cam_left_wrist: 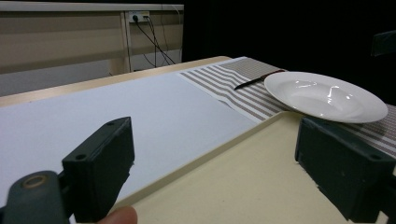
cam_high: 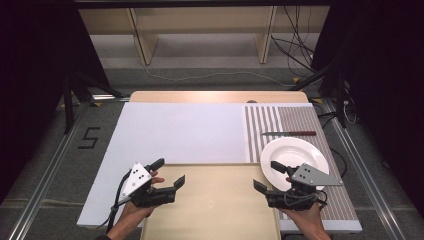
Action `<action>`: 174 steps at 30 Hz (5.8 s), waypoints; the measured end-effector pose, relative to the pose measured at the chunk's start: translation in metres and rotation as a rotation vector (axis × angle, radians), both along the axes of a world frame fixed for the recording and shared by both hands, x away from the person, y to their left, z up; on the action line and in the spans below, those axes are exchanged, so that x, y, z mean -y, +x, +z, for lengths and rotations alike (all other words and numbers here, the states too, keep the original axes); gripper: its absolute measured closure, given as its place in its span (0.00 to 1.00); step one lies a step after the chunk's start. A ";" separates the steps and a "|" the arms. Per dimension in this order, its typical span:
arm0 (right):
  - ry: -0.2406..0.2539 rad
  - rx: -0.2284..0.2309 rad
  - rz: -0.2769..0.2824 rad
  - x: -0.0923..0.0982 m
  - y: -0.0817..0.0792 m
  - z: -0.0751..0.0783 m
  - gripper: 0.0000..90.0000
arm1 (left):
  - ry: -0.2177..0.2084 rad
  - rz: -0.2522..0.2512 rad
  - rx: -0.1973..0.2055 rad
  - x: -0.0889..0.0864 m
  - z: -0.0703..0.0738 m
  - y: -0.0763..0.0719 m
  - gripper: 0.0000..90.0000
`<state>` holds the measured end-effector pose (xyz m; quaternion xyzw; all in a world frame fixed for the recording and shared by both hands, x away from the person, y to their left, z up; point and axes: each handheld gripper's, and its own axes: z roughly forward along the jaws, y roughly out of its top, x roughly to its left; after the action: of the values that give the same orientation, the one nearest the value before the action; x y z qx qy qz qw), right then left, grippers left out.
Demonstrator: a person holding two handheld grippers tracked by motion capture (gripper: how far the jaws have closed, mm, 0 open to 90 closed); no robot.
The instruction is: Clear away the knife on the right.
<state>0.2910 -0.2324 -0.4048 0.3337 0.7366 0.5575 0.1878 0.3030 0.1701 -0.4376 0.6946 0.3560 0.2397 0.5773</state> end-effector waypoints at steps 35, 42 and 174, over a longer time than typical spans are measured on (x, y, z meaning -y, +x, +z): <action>-0.121 0.079 -0.075 0.015 0.034 0.006 0.20 | -0.007 0.007 -0.008 -0.001 -0.001 0.001 0.13; -0.149 0.067 -0.109 0.023 0.053 0.007 0.20 | -0.006 0.007 -0.007 -0.001 -0.001 0.000 0.13; -0.858 -0.593 -0.127 0.097 0.263 -0.046 0.86 | -0.019 0.004 -0.021 0.000 -0.002 0.000 0.14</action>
<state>0.5540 -0.3291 -0.4505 0.4141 0.8986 0.0749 0.1244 0.3033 0.1698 -0.4395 0.6911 0.3655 0.2301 0.5796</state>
